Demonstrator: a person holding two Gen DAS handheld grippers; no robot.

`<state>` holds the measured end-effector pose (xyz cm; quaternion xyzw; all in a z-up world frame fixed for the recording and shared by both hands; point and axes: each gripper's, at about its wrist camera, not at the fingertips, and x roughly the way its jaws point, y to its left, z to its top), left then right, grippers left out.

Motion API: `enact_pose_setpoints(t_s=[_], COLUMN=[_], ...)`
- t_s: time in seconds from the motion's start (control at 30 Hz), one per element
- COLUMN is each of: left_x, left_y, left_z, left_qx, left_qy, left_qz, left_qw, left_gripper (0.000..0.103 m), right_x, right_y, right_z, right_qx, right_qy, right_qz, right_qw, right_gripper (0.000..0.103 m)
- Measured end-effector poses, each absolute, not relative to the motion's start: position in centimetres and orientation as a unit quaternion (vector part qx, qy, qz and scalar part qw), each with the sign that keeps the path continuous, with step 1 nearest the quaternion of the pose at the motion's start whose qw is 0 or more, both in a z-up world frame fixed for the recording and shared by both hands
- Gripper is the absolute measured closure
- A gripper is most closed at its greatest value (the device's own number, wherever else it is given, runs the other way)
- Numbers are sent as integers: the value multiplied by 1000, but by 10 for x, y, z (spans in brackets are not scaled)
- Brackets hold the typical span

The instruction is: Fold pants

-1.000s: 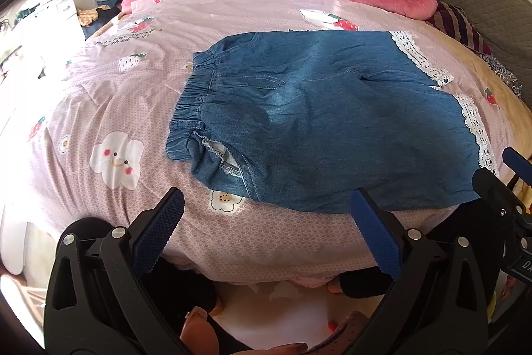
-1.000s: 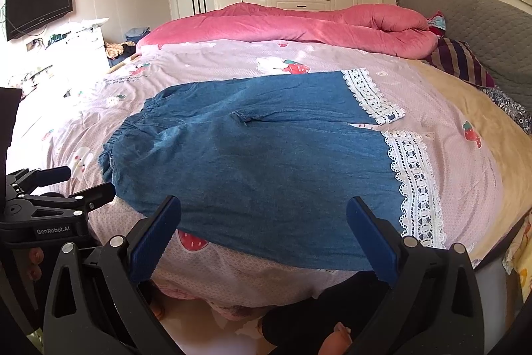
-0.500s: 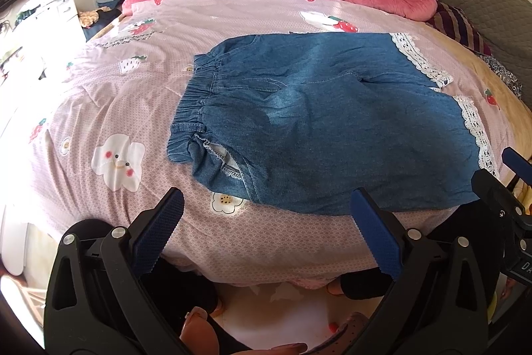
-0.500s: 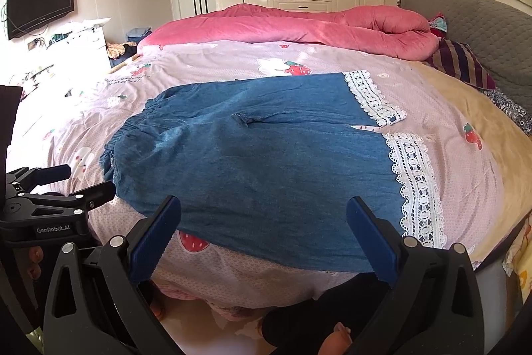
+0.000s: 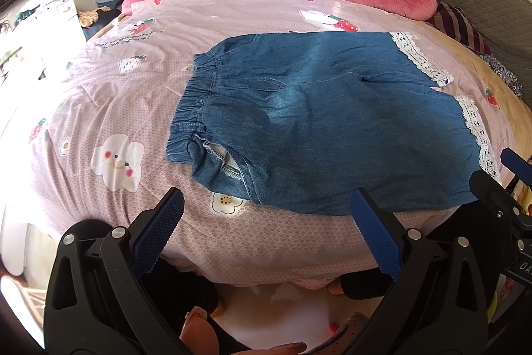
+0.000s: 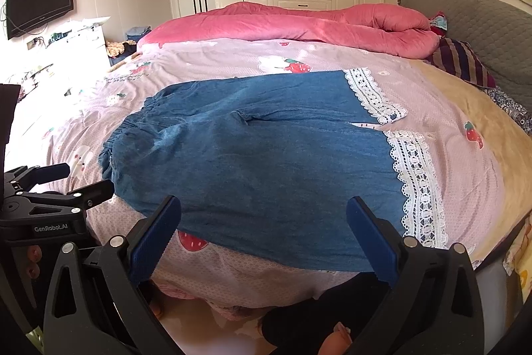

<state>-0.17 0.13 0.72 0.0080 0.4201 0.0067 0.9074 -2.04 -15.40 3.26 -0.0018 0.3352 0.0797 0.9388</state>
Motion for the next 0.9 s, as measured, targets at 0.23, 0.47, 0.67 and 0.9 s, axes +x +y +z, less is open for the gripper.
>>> enact_pose_setpoints(t_s=[0.23, 0.47, 0.67, 0.9], left_x=[7, 30, 62, 120], left_y=[4, 10, 25, 64], left_z=[4, -4, -5, -2], left_qx=[1, -1, -9, -29], left_qy=[421, 428, 433, 441], left_qz=[-1, -6, -4, 24], left_qw=[907, 904, 901, 897], left_gripper=[9, 9, 9, 9], right_x=[-8, 16, 44, 100], right_y=[-155, -156, -157, -152], right_z=[27, 21, 18, 22], right_qx=[0, -1, -9, 27], right_qy=[343, 353, 362, 389], right_qz=[81, 78, 82, 158], right_qw=[936, 932, 929, 907], right_gripper=[4, 4, 4, 4])
